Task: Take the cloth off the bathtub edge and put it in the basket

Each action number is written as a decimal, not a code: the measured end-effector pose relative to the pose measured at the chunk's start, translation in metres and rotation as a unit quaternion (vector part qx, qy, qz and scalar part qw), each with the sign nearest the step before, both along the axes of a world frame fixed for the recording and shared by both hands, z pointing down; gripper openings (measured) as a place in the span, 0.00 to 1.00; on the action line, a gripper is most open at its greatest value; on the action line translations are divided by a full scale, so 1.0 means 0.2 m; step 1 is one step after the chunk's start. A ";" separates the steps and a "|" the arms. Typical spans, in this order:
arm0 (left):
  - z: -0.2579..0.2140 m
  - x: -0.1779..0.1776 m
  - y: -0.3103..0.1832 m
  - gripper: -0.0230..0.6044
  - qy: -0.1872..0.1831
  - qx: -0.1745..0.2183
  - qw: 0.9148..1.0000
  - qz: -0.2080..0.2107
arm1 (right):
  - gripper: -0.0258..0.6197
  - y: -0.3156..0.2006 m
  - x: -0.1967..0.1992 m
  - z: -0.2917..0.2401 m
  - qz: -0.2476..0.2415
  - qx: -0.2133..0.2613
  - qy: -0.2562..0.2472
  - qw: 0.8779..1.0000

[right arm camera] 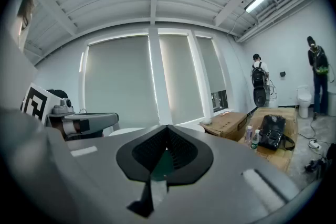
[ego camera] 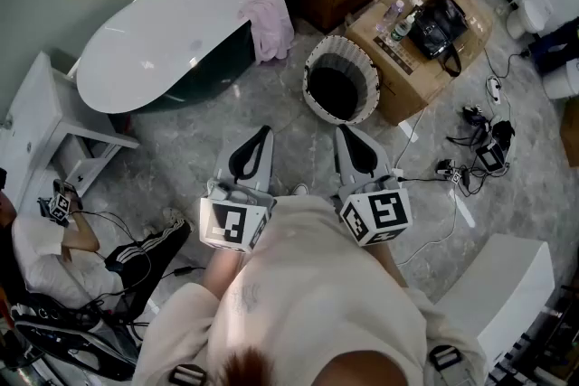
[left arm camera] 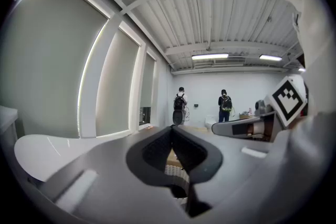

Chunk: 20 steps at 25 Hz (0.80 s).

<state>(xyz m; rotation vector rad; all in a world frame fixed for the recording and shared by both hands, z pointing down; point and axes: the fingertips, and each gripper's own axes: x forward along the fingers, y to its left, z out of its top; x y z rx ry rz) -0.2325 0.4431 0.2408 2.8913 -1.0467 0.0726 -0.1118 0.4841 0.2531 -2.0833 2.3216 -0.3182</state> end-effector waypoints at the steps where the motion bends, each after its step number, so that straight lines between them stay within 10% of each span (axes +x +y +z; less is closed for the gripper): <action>1: 0.00 -0.01 0.00 0.11 0.001 0.002 1.000 -0.002 | 0.04 -0.01 -0.01 0.00 -0.003 0.000 0.002 1.000; 20: 0.04 -0.04 -0.03 0.11 0.000 -0.007 1.000 -0.021 | 0.04 -0.02 -0.04 0.00 -0.022 0.014 0.007 1.000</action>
